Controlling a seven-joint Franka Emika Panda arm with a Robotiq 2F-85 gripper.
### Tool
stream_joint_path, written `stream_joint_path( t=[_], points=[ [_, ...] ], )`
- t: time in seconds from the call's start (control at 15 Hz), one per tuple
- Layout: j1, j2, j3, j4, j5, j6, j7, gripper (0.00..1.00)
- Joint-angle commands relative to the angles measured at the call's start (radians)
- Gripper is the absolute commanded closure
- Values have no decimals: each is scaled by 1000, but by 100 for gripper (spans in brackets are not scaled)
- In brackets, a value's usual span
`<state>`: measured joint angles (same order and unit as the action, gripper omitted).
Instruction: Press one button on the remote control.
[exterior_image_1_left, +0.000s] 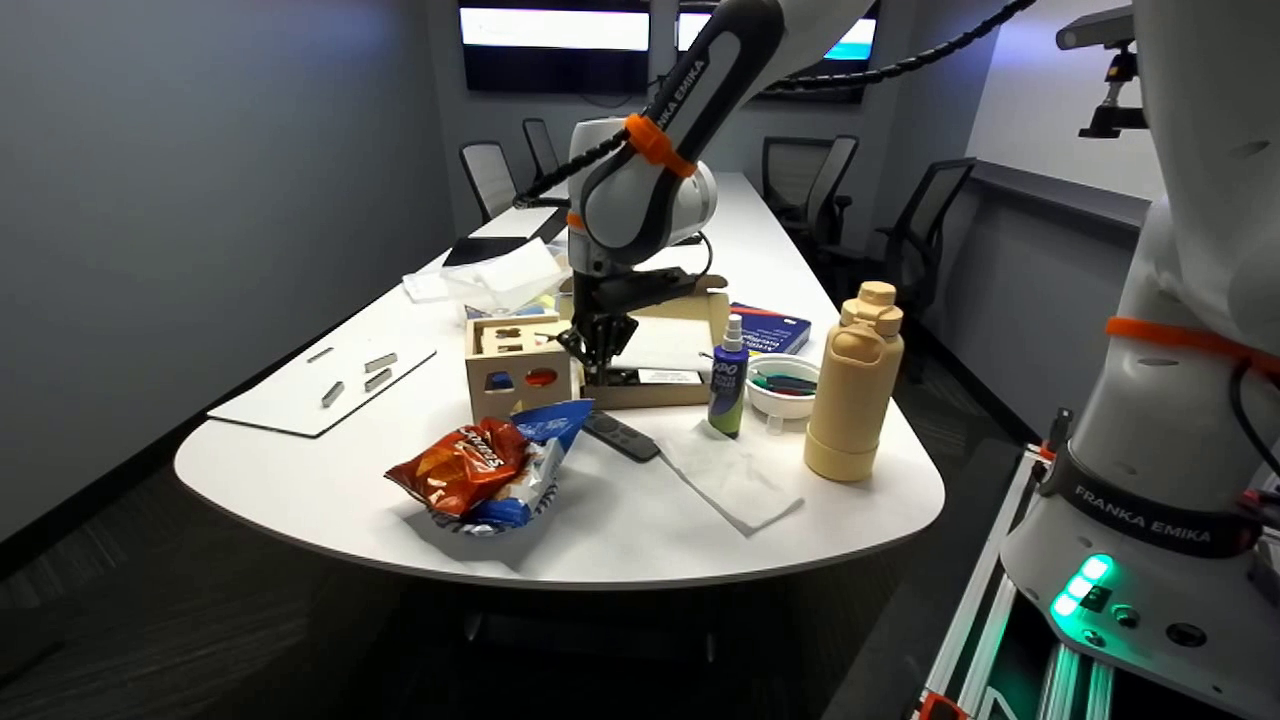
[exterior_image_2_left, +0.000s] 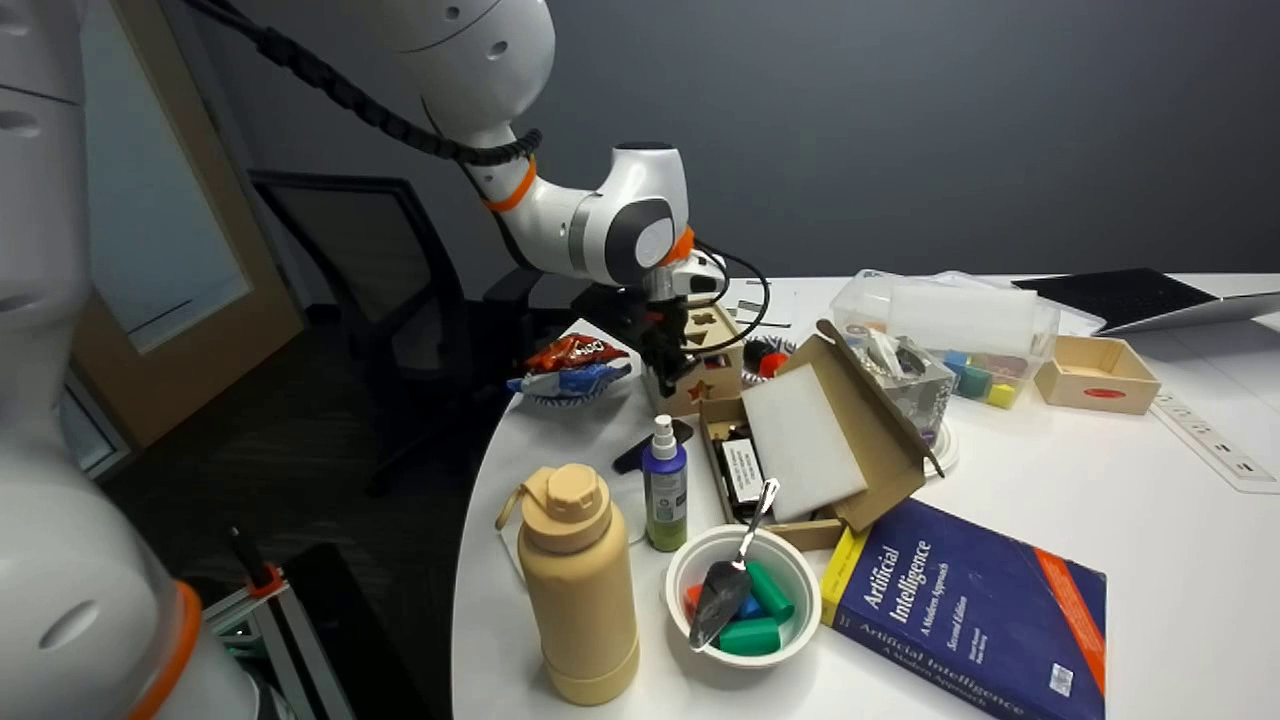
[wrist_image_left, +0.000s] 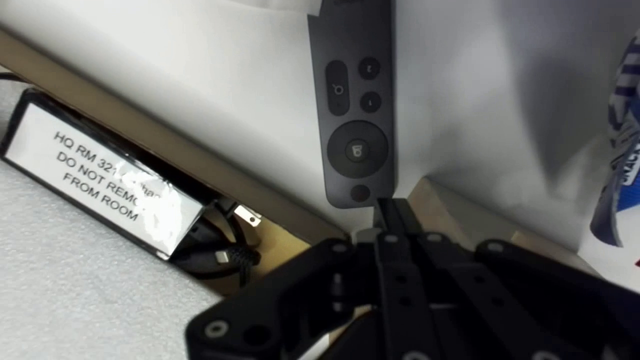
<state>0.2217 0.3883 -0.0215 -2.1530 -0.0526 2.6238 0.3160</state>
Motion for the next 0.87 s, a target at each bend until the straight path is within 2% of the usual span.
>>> stream_joint_path(
  t=[0.0, 0.6, 0.8],
  points=[
    [36, -74, -35, -10, -85, -77, 96, 70],
    [18, -154, 2, 11, -132, -203, 157, 1],
    [16, -164, 10, 14, -141, -223, 172, 0]
  ],
)
